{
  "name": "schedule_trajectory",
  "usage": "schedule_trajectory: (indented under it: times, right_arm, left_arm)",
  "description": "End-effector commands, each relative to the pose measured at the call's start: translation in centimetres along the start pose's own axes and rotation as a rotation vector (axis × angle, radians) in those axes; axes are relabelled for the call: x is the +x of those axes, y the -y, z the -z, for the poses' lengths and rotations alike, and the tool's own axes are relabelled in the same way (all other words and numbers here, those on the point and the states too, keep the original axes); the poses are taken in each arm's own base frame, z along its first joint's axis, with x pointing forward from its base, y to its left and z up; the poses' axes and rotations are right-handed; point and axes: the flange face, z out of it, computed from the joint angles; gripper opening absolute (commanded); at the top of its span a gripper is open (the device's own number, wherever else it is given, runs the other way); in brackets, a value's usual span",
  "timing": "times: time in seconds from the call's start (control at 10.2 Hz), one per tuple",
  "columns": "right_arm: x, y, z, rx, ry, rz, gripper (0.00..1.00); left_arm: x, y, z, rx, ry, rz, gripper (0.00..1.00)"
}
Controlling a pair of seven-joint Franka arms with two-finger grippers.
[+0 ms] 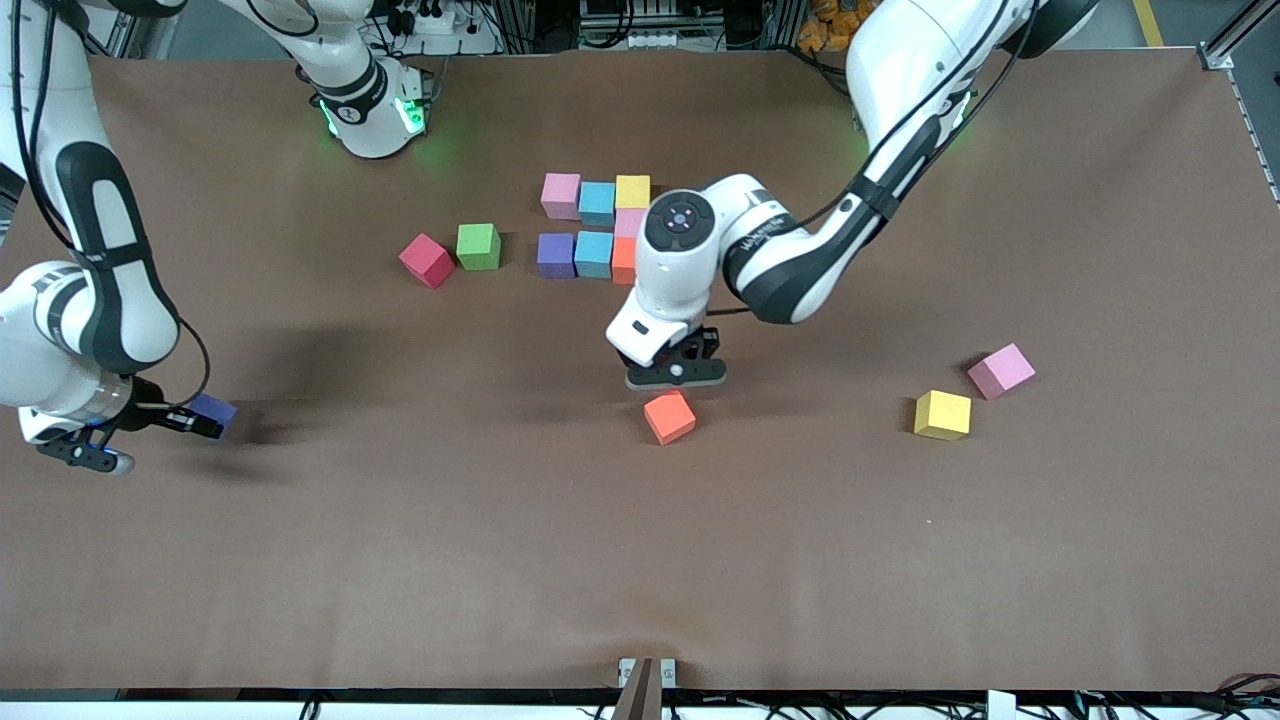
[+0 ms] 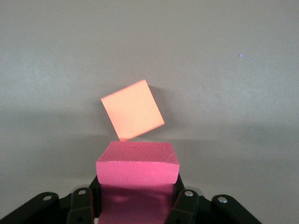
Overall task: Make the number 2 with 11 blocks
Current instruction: 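Carry the pink cube to the figure while the right gripper lifts purple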
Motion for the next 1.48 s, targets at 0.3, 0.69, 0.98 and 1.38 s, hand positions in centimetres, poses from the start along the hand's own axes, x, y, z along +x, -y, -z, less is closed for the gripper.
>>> schedule_trajectory:
  times: [0.3,0.69,0.98,1.38]
  right_arm:
    - [-0.6,4.0,3.6,0.017,-0.024,0.116,0.36]
    - [-0.8,9.1,5.3,0.023,-0.043,0.218,0.36]
    - [-1.4,12.9,6.0,0.032,-0.04,0.278,0.37]
    - [-2.0,15.0,5.1,0.034,-0.009,0.346,0.41]
  left_arm:
    - [-6.6,-5.8,-0.4,-0.006,0.003,0.085,0.0]
    - [-11.2,-10.0,-3.4,-0.011,0.018,0.121,0.0]
    - [-13.8,-11.5,-5.8,-0.004,-0.009,0.035,0.0]
    - [-16.8,-13.2,-9.0,-0.005,-0.026,-0.038,0.0]
